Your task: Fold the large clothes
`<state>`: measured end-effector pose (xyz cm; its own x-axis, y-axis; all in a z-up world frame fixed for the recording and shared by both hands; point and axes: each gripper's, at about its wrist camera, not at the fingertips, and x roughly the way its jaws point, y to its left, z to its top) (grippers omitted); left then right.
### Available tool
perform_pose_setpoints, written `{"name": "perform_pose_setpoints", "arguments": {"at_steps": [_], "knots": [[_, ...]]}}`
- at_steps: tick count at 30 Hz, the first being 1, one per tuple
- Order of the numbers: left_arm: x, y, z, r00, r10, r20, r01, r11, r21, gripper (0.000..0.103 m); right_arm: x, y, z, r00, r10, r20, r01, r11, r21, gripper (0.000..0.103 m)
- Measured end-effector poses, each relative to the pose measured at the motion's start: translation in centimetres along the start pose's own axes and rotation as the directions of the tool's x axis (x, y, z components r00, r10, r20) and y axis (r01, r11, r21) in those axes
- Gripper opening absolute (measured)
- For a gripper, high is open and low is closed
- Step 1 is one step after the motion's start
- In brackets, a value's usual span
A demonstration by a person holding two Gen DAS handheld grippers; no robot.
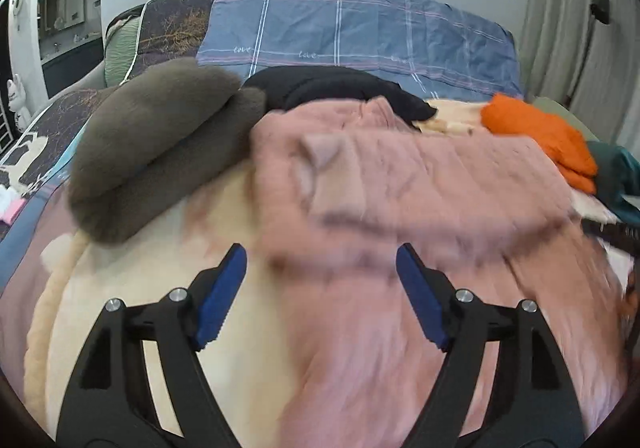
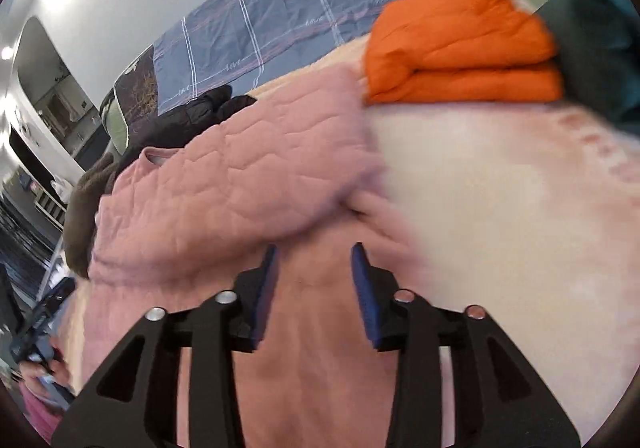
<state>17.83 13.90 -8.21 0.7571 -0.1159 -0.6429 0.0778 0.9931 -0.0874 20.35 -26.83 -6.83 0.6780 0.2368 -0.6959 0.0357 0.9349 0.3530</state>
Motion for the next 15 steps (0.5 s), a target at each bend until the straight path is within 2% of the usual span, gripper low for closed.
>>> {"name": "perform_pose_setpoints", "arguments": {"at_steps": [2, 4, 6, 9, 15], "knots": [[-1.6, 1.4, -2.4, 0.997, -0.03, -0.064, 0.03, 1.0, 0.0, 0.081, -2.0, -1.4, -1.2, 0.999, -0.035, -0.001, 0.035, 0.999, -0.036, 0.054], [-2.8, 2.4, -4.9, 0.989, -0.061, -0.133, 0.059, 0.998, -0.02, 0.081, -3.6, -2.9, -2.9, 0.996, -0.078, -0.039, 0.076, 0.996, -0.047, 0.054], [-4.1, 3.2, -7.7, 0.976, -0.123, -0.178, 0.113, 0.991, -0.066, 0.081, -4.8, -4.4, -5.1, 0.992, -0.084, -0.091, 0.081, 0.996, -0.044, 0.054], [-5.2, 3.4, -10.3, 0.966, -0.163, -0.201, 0.149, 0.985, -0.084, 0.081, -6.2, -5.6, -8.6, 0.988, 0.005, -0.155, -0.007, 1.0, -0.009, 0.055], [-7.0, 2.3, -13.3, 0.963, -0.188, -0.195, 0.176, 0.981, -0.077, 0.081, -9.0, -6.0, -12.9, 0.979, 0.115, -0.168, -0.105, 0.992, 0.064, 0.055]]}}
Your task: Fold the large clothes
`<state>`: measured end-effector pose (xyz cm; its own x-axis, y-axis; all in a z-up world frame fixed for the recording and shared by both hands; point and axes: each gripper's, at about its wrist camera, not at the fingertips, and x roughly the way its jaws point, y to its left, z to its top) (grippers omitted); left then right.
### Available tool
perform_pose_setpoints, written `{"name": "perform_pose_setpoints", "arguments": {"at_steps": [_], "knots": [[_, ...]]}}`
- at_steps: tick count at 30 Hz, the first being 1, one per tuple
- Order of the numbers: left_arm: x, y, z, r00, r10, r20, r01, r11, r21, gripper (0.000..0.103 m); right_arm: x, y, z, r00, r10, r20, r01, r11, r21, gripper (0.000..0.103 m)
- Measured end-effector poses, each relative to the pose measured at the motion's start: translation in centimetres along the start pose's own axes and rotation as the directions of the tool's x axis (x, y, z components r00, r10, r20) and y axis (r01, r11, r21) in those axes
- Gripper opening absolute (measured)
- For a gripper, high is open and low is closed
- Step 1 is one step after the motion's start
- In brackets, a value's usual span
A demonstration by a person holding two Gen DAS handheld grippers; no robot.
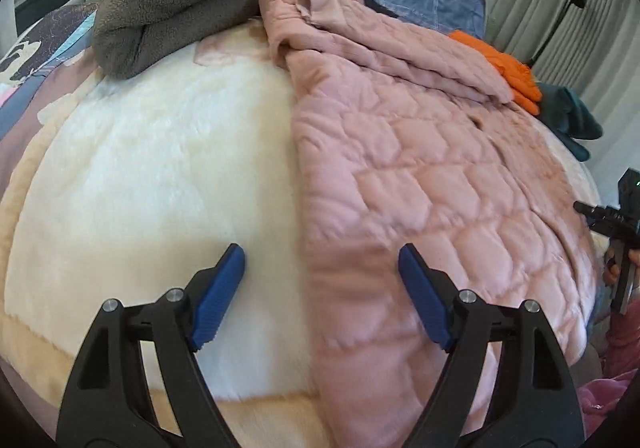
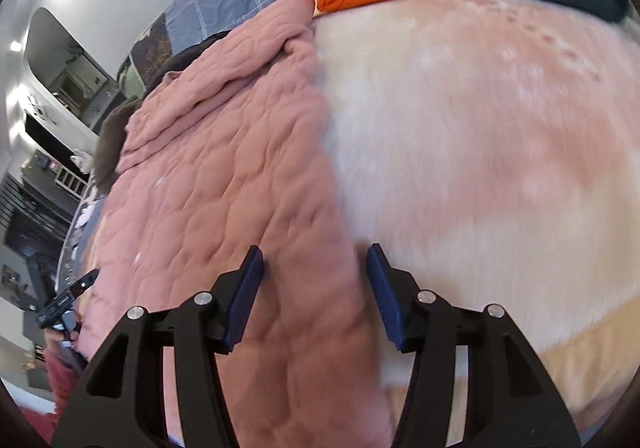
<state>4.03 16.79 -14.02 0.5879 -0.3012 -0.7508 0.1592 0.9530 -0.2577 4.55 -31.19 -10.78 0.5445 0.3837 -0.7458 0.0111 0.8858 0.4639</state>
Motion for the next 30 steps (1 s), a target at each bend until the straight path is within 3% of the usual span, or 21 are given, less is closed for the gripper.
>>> {"name": "perform_pose_setpoints", "arguments": {"at_steps": [10, 13, 17, 19, 22, 24, 29, 30], "knots": [[-2.7, -1.4, -4.1, 0.994, -0.107, 0.001, 0.107, 0.994, 0.016, 0.079, -2.9, 0.3, -4.5, 0.998, 0.044, 0.035, -0.045, 0.998, 0.036, 0.055], [-3.4, -1.7, -4.7, 0.988, -0.155, 0.005, 0.155, 0.988, -0.004, 0.074, -3.7, 0.3, -5.1, 0.995, 0.082, 0.049, -0.085, 0.995, 0.057, 0.056], [-3.8, -2.7, -3.5, 0.982, -0.186, 0.035, 0.186, 0.983, -0.001, 0.057, -4.2, 0.9, -4.0, 0.985, 0.158, 0.065, -0.162, 0.984, 0.072, 0.056], [-3.9, -3.1, -2.5, 0.974, -0.219, 0.058, 0.219, 0.976, -0.004, 0.056, -3.7, 1.5, -3.0, 0.98, 0.187, 0.069, -0.19, 0.981, 0.041, 0.056], [-3.3, -3.3, -2.2, 0.989, -0.138, 0.046, 0.137, 0.99, 0.021, 0.056, -1.9, 1.1, -2.9, 0.992, 0.123, 0.012, -0.123, 0.991, 0.056, 0.056], [-2.7, -2.5, -2.8, 0.994, -0.111, 0.016, 0.11, 0.994, 0.006, 0.06, -1.9, 0.5, -3.7, 0.991, 0.135, 0.011, -0.136, 0.989, 0.053, 0.054], [-2.3, -0.9, -4.1, 0.989, -0.151, 0.01, 0.151, 0.988, -0.03, 0.063, -2.7, 0.4, -4.6, 0.982, 0.187, 0.004, -0.187, 0.982, 0.022, 0.054], [-2.0, -1.1, -3.9, 0.988, -0.157, 0.005, 0.157, 0.987, -0.025, 0.061, -2.6, 0.7, -4.3, 0.98, 0.197, -0.001, -0.197, 0.98, 0.019, 0.044]]}}
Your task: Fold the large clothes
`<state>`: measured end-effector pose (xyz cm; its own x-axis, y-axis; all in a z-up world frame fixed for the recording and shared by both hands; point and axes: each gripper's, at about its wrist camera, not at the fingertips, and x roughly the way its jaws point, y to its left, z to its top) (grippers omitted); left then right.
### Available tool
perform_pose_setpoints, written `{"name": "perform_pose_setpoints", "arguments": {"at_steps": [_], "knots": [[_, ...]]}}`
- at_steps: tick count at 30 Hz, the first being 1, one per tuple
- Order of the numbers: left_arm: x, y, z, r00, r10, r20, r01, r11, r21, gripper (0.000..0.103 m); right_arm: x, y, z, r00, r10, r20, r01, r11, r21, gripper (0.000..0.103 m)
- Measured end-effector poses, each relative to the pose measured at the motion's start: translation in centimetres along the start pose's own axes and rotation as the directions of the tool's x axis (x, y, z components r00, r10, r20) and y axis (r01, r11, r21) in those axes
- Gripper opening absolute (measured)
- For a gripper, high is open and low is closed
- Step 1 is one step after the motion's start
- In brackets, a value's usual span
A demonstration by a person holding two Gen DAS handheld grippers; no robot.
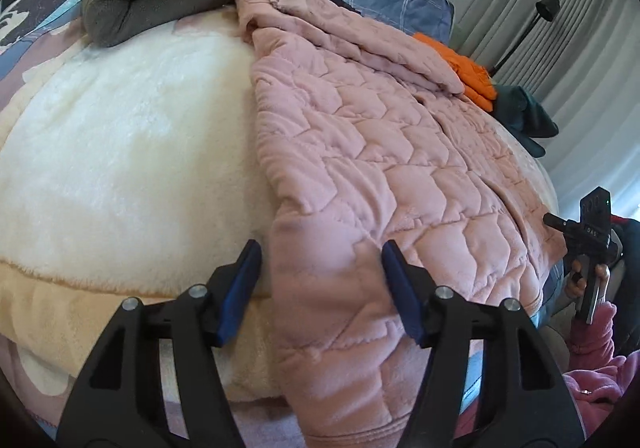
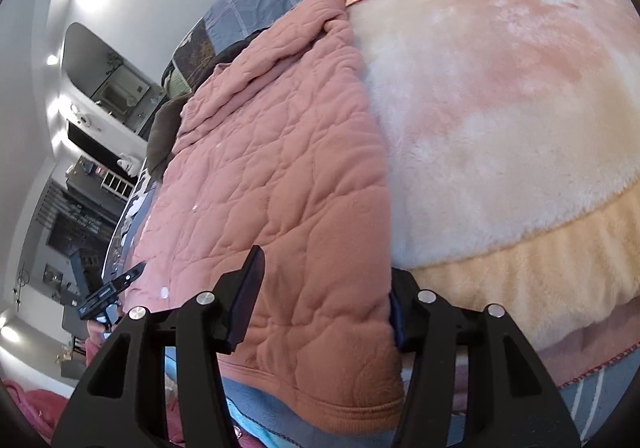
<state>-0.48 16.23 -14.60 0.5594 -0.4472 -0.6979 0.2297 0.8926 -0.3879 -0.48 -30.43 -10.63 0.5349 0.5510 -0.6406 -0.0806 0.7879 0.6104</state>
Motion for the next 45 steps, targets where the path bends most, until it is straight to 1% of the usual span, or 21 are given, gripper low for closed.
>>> {"name": "perform_pose_setpoints", "arguments": {"at_steps": [1, 2, 3, 4, 5, 7, 10, 13, 15, 16, 18, 19, 20, 21, 23, 25, 29, 32, 35, 42, 45], "knots": [[0.3, -0.5, 0.4, 1.0, -0.007, -0.003, 0.007, 1.0, 0.008, 0.047, 0.3, 0.3, 0.3, 1.0, 0.021, -0.001, -0.021, 1.0, 0.001, 0.035], [0.5, -0.9, 0.6, 1.0, -0.016, -0.001, 0.016, 1.0, 0.017, 0.025, 0.5, 0.6, 0.7, 0.999, 0.043, 0.003, -0.043, 0.999, 0.005, 0.018], [0.4, -1.5, 1.0, 1.0, -0.02, 0.013, 0.02, 1.0, 0.018, 0.019, 0.6, 0.9, 1.2, 0.999, 0.042, 0.018, -0.042, 0.999, 0.011, 0.015], [-0.2, -2.3, 1.5, 0.999, -0.01, 0.052, 0.009, 1.0, 0.021, 0.013, 0.4, 1.0, 1.5, 0.998, 0.047, 0.04, -0.048, 0.999, 0.02, 0.013], [-1.1, -3.1, 2.0, 0.995, -0.01, 0.096, 0.007, 0.999, 0.033, 0.012, -0.1, 1.4, 2.0, 0.994, 0.077, 0.077, -0.08, 0.996, 0.031, 0.012], [-3.0, -4.4, 2.7, 0.986, -0.018, 0.168, 0.008, 0.998, 0.063, 0.011, -1.8, 2.3, 2.8, 0.982, 0.125, 0.139, -0.13, 0.991, 0.027, 0.011], [-7.1, -6.4, 4.0, 0.959, -0.036, 0.282, 0.005, 0.994, 0.11, 0.01, -5.8, 5.0, 3.7, 0.951, 0.193, 0.241, -0.19, 0.981, -0.035, 0.009], [-11.1, -8.0, 4.6, 0.927, -0.082, 0.365, 0.031, 0.989, 0.142, 0.01, -9.8, 7.4, 3.2, 0.92, 0.22, 0.325, -0.193, 0.975, -0.113, 0.009], [-13.2, -8.8, 4.0, 0.912, -0.086, 0.4, 0.019, 0.986, 0.168, 0.01, -12.9, 8.9, 1.8, 0.902, 0.228, 0.366, -0.171, 0.968, -0.183, 0.009], [-14.3, -9.2, 3.5, 0.907, -0.075, 0.414, -0.005, 0.982, 0.189, 0.011, -13.6, 9.2, 1.2, 0.902, 0.214, 0.374, -0.145, 0.968, -0.204, 0.009], [-15.5, -9.3, 2.3, 0.91, -0.047, 0.412, -0.045, 0.977, 0.211, 0.014, -14.6, 9.7, -0.1, 0.916, 0.169, 0.363, -0.085, 0.968, -0.236, 0.011], [-15.5, -9.0, 2.1, 0.918, -0.043, 0.395, -0.041, 0.979, 0.2, 0.014, -14.3, 9.5, -0.3, 0.928, 0.152, 0.341, -0.076, 0.971, -0.226, 0.011], [-15.0, -8.3, 1.8, 0.935, -0.044, 0.351, -0.015, 0.986, 0.163, 0.014, -13.4, 8.8, -0.7, 0.944, 0.131, 0.303, -0.073, 0.978, -0.193, 0.011], [-14.6, -7.8, 1.7, 0.944, -0.044, 0.328, -0.005, 0.989, 0.147, 0.014, -12.6, 8.2, -0.9, 0.952, 0.126, 0.28, -0.079, 0.982, -0.171, 0.011], [-13.0, -7.2, 1.2, 0.956, -0.035, 0.29, -0.005, 0.991, 0.137, 0.014, -11.2, 7.5, -1.2, 0.962, 0.119, 0.247, -0.086, 0.986, -0.141, 0.011], [-11.7, -7.3, 1.3, 0.963, -0.025, 0.269, -0.012, 0.991, 0.136, 0.014, -10.1, 7.1, -0.7, 0.962, 0.12, 0.244, -0.094, 0.989, -0.116, 0.011], [-11.6, -7.8, 2.7, 0.953, -0.033, 0.302, -0.015, 0.988, 0.153, 0.015, -10.1, 7.9, 1.1, 0.947, 0.154, 0.282, -0.127, 0.986, -0.112, 0.011], [-12.1, -7.9, 4.3, 0.939, -0.028, 0.343, -0.022, 0.989, 0.143, 0.017, -10.3, 8.5, 2.7, 0.933, 0.154, 0.325, -0.119, 0.985, -0.126, 0.011], [-11.7, -7.7, 5.6, 0.935, -0.021, 0.355, -0.024, 0.992, 0.121, 0.017, -10.2, 8.3, 3.6, 0.928, 0.147, 0.342, -0.111, 0.986, -0.125, 0.011], [-10.9, -6.9, 7.7, 0.928, -0.01, 0.374, -0.021, 0.997, 0.08, 0.017, -9.3, 7.9, 5.2, 0.918, 0.115, 0.38, -0.075, 0.99, -0.118, 0.011], [-10.4, -6.5, 8.9, 0.923, -0.003, 0.385, -0.022, 0.998, 0.06, 0.017, -8.7, 8.2, 6.1, 0.906, 0.071, 0.418, -0.02, 0.992, -0.126, 0.011]]}}
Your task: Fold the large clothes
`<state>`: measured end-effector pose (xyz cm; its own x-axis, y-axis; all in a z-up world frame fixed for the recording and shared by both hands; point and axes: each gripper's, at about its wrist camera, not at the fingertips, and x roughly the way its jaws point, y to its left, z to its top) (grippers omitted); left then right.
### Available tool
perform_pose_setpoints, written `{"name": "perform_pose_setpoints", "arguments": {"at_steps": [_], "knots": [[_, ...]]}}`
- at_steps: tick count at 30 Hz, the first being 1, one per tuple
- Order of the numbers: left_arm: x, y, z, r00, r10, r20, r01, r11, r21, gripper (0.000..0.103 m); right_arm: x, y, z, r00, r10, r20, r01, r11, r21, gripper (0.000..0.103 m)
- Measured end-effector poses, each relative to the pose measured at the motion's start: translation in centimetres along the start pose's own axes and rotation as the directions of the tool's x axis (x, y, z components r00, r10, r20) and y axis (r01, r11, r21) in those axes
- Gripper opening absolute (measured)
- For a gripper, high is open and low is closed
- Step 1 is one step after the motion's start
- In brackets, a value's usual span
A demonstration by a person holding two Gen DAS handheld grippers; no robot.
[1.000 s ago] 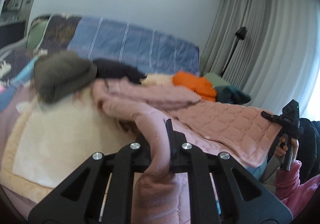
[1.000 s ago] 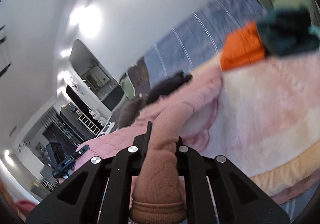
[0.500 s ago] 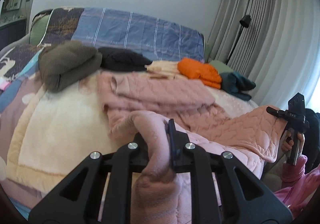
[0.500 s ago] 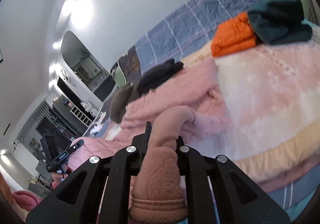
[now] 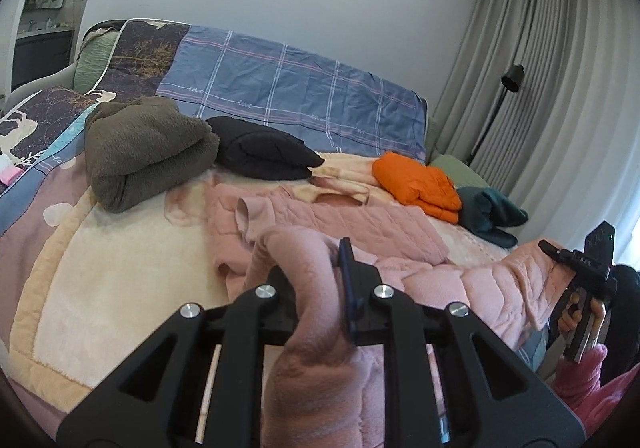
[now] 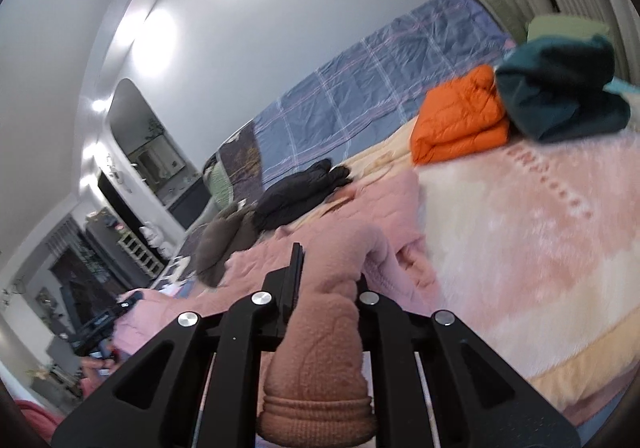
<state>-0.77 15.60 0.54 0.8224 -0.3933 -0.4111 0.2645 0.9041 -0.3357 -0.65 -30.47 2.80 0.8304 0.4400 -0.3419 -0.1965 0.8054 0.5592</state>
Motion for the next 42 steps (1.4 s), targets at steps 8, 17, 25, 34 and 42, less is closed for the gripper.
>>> {"name": "perform_pose_setpoints", "arguments": {"at_steps": [8, 17, 25, 34, 42], "knots": [[4.5, 1.4, 2.3, 0.999, 0.048, -0.017, -0.048, 0.999, -0.016, 0.017, 5.8, -0.9, 2.5, 0.998, -0.059, 0.021, 0.06, 0.998, -0.026, 0.011], [12.9, 4.0, 0.9, 0.974, 0.17, -0.15, -0.167, 0.985, 0.035, 0.02, 14.3, -4.3, 2.1, 0.978, -0.191, -0.08, 0.185, 0.98, -0.068, 0.012], [16.5, 5.9, -1.1, 0.959, 0.222, -0.178, -0.212, 0.975, 0.074, 0.024, 18.8, -6.9, 0.5, 0.96, -0.246, -0.135, 0.239, 0.969, -0.07, 0.017], [14.8, 6.1, -1.0, 0.97, 0.179, -0.164, -0.181, 0.983, -0.001, 0.047, 15.4, -5.1, 0.6, 0.961, -0.262, -0.091, 0.254, 0.963, -0.087, 0.052], [8.3, 4.1, -1.4, 0.966, 0.255, -0.044, -0.252, 0.965, 0.065, 0.071, 10.4, -2.9, -0.9, 0.955, -0.292, -0.056, 0.277, 0.942, -0.187, 0.057]]}}
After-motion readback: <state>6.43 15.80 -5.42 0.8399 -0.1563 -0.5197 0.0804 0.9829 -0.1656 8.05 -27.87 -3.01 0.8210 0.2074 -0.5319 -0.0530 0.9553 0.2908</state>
